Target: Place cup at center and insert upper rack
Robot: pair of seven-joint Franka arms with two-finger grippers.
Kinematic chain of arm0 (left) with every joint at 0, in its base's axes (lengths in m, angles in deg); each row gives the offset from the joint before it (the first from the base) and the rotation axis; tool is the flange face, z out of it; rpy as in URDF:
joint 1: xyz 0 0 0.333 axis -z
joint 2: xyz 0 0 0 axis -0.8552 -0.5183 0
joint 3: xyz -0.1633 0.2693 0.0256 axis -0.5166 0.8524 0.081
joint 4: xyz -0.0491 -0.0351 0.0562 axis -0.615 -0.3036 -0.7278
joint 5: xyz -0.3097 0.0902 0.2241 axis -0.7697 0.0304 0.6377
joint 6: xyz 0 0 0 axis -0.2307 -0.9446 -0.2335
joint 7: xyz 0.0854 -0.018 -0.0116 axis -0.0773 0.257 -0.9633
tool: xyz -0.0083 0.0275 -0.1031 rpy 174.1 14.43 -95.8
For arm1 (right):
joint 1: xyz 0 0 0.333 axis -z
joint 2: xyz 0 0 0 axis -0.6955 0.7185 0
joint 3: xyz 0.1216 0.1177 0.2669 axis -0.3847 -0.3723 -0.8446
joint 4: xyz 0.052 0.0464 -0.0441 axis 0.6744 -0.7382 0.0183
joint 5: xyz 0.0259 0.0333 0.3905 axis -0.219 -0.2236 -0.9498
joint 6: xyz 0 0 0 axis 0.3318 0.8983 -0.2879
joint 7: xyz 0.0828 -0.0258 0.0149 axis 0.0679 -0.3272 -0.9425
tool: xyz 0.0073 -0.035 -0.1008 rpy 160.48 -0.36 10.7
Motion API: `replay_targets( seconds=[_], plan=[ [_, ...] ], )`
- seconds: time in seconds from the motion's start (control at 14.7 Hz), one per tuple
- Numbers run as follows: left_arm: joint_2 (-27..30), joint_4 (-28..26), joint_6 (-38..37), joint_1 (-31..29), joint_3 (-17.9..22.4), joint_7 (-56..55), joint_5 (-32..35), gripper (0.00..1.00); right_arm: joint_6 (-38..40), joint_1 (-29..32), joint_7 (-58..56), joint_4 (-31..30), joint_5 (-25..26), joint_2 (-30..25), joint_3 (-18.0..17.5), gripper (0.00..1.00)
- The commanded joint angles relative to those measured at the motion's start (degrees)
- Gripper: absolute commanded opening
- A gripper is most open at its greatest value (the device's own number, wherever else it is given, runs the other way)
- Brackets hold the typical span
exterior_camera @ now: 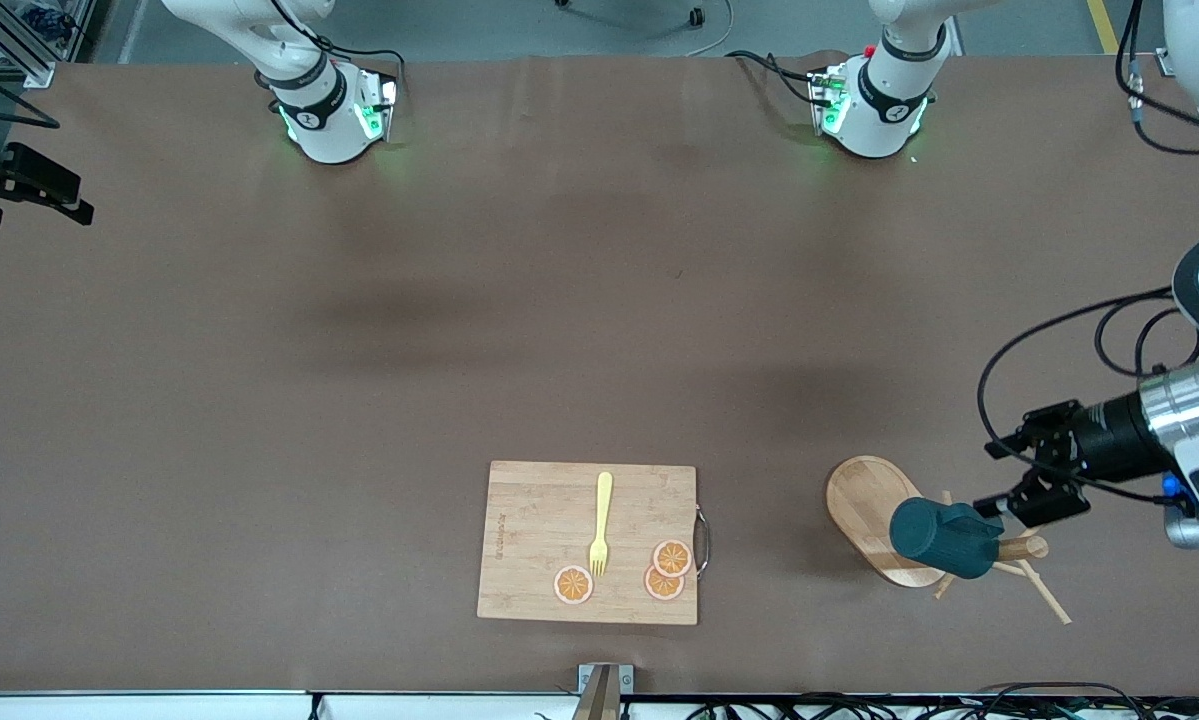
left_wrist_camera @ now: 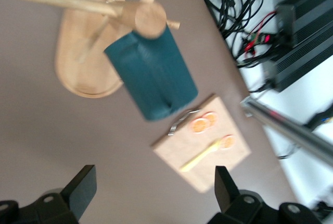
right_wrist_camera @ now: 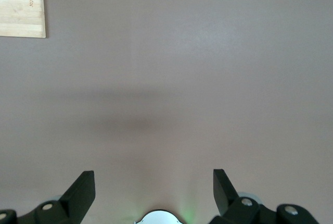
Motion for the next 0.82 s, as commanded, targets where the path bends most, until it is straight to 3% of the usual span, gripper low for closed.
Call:
replay_targets(
  seconds=[0.0,0.14,0.48,0.75],
  plan=[
    [7.16,-2.04,-6.77,-0.2,-2.95,6.06,12.01,1.0,-0.11,-0.54,-0.23,-1.46,1.2,-1.69,0.1,1.0],
    [10.07,-2.21,-10.55,-0.46,-3.49,14.15,15.92,1.0,-0.11,-0.54,-0.23,-1.46,1.2,-1.69,0.1,1.0],
    [15.17,-2.21,-18.82,-2.3,-2.96,32.53,16.19,1.0,-0.11,-0.54,-0.23,-1.46,1.2,-1.69,0.1,1.0],
    [19.56,-4.57,-22.0,-0.57,-2.35,34.4,16.19,1.0,-0.2,-0.63,-0.23,-1.46,1.2,-1.69,0.1,1.0]
  ],
)
